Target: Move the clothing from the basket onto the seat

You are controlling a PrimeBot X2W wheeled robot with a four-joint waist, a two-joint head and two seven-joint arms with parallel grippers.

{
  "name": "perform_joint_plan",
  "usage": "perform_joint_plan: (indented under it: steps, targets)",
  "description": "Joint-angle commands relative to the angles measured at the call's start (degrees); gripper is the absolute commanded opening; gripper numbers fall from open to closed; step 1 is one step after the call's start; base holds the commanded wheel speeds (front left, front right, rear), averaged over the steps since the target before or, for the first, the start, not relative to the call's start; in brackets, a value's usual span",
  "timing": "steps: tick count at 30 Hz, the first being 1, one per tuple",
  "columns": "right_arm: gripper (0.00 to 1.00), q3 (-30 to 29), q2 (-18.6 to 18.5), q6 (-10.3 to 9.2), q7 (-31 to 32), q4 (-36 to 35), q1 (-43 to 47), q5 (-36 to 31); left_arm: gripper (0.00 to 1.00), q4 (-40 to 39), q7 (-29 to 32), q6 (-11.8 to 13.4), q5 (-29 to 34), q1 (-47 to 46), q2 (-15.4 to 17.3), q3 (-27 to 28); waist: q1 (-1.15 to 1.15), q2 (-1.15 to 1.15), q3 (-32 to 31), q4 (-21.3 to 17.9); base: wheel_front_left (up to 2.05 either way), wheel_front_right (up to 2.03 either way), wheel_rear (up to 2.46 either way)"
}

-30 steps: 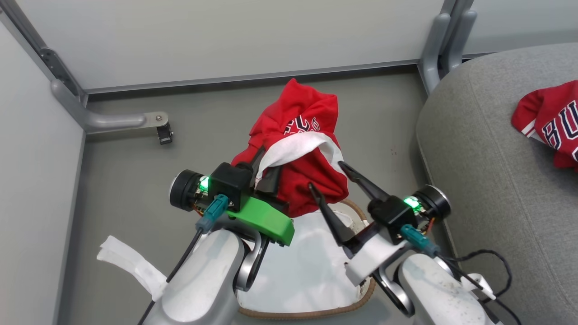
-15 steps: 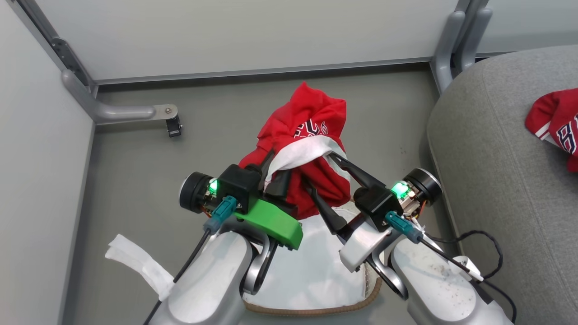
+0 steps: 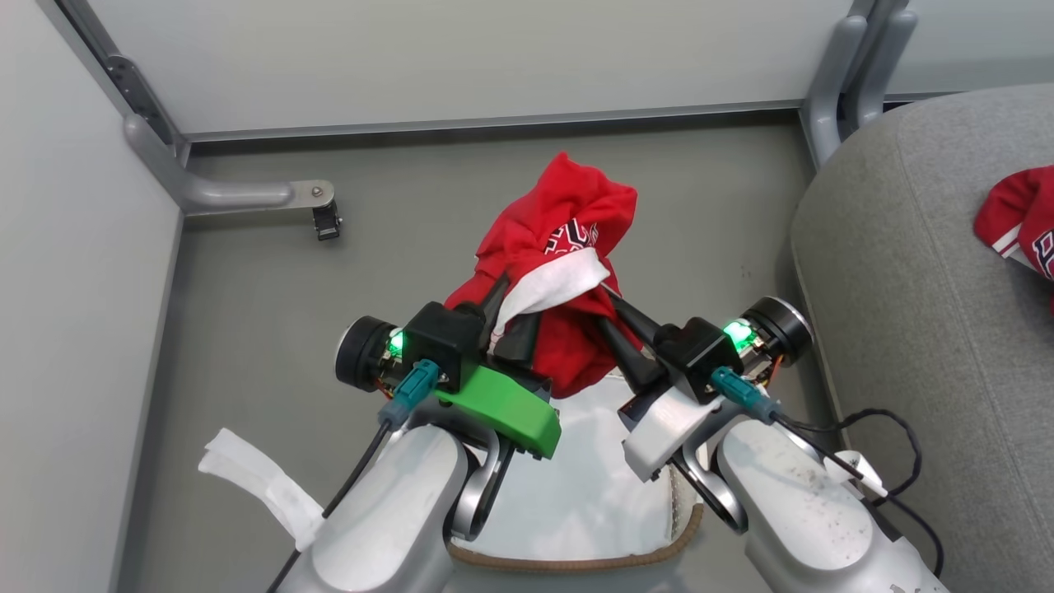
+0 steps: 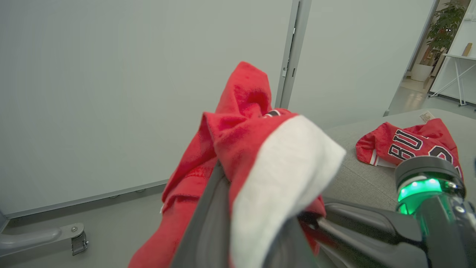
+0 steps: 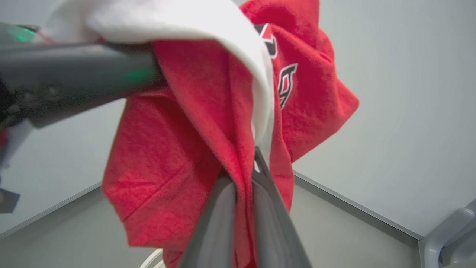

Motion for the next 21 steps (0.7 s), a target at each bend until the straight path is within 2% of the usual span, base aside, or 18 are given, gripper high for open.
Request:
perform_joint_plan:
  steps: [1,2,10,21]
  targets:
    - [0.0,-0.7,-0.3,-0.08,-0.1,-0.5,0.2,0.5,0.66,-0.1,0.0,0.3,0.7,-0.6,0.2,0.1,0.0,0.0,0.1,-0.4,0.0,0.0,0.0]
    - [0.0,-1.0,-0.3,-0.08,-0.1,-0.8,0.3,0.5,1.0,0.2,0.0,0.2,0.7,-0.4,0.2,0.2,0.0,0.0,0.1,-0.7,0.0,0.0,0.0]
    - [0.0,-5.0,-0.3,-0.08,-0.1,-2.9,1.4,1.5,1.0,1.2,0.0,-0.7,2.7,0.4,0.2,1.6,0.0,0.0,0.9,-4.1,0.0,0.0,0.0]
    - [0.0,-10.6,-0.2,-0.08,-0.1,-5.1,2.5,2.8,1.0,3.1,0.0,-2.4,4.6,0.8,1.1,3.1,0.0,0.0,2.1,-15.2,0.0,0.0,0.0]
